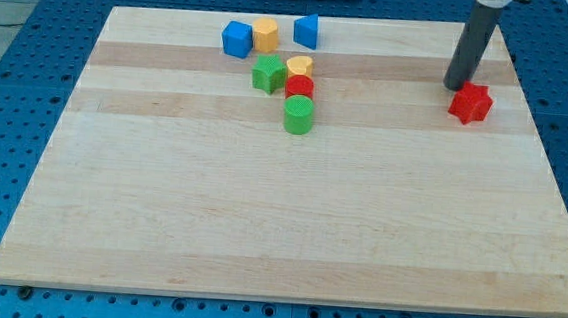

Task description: Place yellow heart right side of green star

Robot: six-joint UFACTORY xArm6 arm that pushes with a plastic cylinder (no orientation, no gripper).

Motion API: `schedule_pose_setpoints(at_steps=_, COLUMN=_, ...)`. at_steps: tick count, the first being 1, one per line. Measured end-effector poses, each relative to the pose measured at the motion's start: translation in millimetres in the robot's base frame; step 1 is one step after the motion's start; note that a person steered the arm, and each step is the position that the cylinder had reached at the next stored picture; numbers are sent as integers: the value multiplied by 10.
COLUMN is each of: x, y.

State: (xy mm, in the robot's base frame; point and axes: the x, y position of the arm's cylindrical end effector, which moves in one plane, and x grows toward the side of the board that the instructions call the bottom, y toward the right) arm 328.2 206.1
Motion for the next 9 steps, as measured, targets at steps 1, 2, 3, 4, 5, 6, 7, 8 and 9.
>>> schedule_pose_setpoints(at_steps=1, x=137, y=0)
schedule_pose_setpoints(at_steps=2, x=102, y=-22)
schedule_pose_setpoints(at_steps=3, x=-154, y=-386)
schedule_pose_setpoints(at_steps=4, x=-342, y=-902)
schedule_pose_setpoints(at_steps=5, x=-485, y=-1471)
schedule_pose_setpoints(at_steps=6, x=-489, y=-1956)
schedule_pose_setpoints(at_steps=7, x=-470, y=-2199)
schedule_pose_setpoints(at_steps=8, x=-313, y=-2212)
schedule_pose_setpoints(at_steps=9, x=-184, y=-2212)
